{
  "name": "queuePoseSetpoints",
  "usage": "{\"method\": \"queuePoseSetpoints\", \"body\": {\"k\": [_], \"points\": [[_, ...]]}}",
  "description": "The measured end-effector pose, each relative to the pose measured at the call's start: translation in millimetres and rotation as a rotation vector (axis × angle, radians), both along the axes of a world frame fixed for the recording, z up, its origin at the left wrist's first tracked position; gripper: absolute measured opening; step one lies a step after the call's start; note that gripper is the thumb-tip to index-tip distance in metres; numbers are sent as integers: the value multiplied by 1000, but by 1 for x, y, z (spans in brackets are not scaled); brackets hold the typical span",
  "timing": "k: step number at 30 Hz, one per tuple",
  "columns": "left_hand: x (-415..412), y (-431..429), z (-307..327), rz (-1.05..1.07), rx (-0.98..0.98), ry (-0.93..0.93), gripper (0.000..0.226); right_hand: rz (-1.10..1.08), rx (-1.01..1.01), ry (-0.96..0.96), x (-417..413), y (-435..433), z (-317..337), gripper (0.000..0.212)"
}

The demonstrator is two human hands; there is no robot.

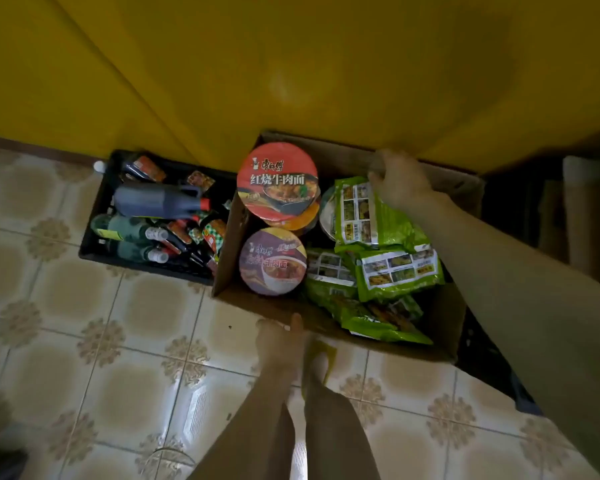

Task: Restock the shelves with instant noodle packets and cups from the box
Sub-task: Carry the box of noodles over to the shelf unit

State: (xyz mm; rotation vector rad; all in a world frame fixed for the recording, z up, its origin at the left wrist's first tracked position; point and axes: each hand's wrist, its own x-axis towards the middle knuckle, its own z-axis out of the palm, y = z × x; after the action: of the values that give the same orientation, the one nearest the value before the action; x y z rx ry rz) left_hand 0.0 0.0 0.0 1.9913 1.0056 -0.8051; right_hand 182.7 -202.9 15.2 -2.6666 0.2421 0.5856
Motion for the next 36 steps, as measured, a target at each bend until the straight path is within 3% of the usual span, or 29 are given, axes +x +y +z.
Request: {"method": "queuePoseSetpoints", "body": {"k": [4, 8, 13, 18, 29, 36], "points": [[-1, -8, -32, 191, -106, -109, 45, 9, -74, -21, 14, -1, -21, 36], [-11, -19, -62, 546, -208, -120, 42, -28, -139, -85, 17, -3, -36, 36], [-15, -32, -62, 855, -303, -172, 59, -26, -228, -174, 10, 2, -50, 34], [-39, -23, -70, 748, -183, -105, 46, -87, -205, -227, 0, 6, -62, 32], [-40, -21, -39, 830, -234, -98, 24, -104, -94, -220, -16, 13, -33, 18], [-62, 8, 17, 717, -203, -181, 40, -114, -101, -204, -40, 20, 32, 20]]}}
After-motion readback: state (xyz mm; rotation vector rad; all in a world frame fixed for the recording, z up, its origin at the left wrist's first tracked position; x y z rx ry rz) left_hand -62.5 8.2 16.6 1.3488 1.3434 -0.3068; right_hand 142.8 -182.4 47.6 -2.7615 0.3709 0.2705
